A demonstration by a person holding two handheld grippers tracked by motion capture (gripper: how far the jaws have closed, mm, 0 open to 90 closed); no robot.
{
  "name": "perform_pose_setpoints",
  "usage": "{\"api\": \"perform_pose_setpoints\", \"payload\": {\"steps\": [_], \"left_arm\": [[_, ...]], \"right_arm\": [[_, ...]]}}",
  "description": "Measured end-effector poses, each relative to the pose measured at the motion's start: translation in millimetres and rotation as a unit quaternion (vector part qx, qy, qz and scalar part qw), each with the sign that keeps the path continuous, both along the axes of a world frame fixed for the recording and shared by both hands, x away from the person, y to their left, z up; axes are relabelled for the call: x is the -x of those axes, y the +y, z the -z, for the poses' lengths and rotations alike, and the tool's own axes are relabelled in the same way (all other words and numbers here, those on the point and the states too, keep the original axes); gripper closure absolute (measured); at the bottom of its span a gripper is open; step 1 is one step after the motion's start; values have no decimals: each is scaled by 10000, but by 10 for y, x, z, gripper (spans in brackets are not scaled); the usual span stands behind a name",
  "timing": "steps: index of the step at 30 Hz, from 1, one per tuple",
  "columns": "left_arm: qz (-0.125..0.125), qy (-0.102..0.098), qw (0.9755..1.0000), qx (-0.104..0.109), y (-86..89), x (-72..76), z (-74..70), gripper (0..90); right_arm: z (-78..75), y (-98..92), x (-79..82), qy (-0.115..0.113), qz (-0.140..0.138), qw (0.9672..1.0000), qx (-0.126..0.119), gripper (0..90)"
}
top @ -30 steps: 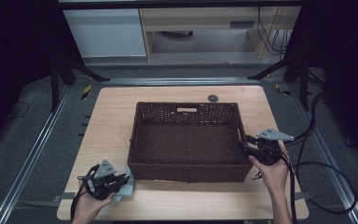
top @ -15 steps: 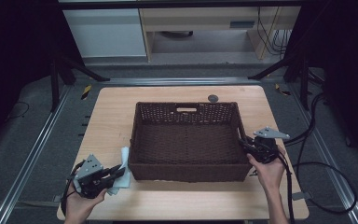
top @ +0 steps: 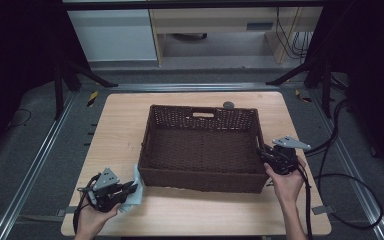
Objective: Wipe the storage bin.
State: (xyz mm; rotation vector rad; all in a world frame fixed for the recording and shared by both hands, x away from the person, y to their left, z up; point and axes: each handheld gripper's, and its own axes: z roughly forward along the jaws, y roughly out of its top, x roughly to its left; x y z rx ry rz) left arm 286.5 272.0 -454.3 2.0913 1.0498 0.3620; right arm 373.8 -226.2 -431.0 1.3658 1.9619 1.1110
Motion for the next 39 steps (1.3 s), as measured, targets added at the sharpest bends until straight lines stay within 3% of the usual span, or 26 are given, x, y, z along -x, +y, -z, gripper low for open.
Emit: {"api": "perform_pose_setpoints", "payload": {"steps": [2,5,7,9,13,15,17,21,27,31,39], "left_arm": [[1,17,10000,-46,-12,-14,19,804],[-34,-76,9999,-82,-26,-12,-5,804],[-76,-247,9996,-72,-18,8,-74,803],[-118,-446,9989,91,9,41,-188,803],[-126,-890,9954,344,17,132,-436,803],[-76,-1036,9940,355,-9,170,-506,803],[-34,-1069,9940,216,-47,179,-506,803],[-44,-874,9961,91,-69,128,-375,803],[-155,-387,9991,-91,-23,11,-115,805],[-123,-187,9996,-152,-54,-48,-27,805],[-39,108,9986,-524,-128,-144,141,805]], "right_arm": [[-6,-3,12,-73,-32,9999,78,649],[-37,-31,37,-244,-58,9997,-33,592],[-81,-62,65,-375,-111,9991,-140,557],[-101,-80,86,-433,-157,9988,-152,532],[-121,-128,106,-450,-199,9985,-239,496],[-117,-149,105,-434,-180,9986,-249,486],[-106,-161,107,-421,-166,9987,-252,473],[-97,-161,119,-467,-190,9984,-262,460],[-133,-163,142,-574,-249,9976,-306,457],[-149,-193,148,-613,-228,9972,-372,455],[-133,-199,153,-603,-252,9971,-382,454]]}}
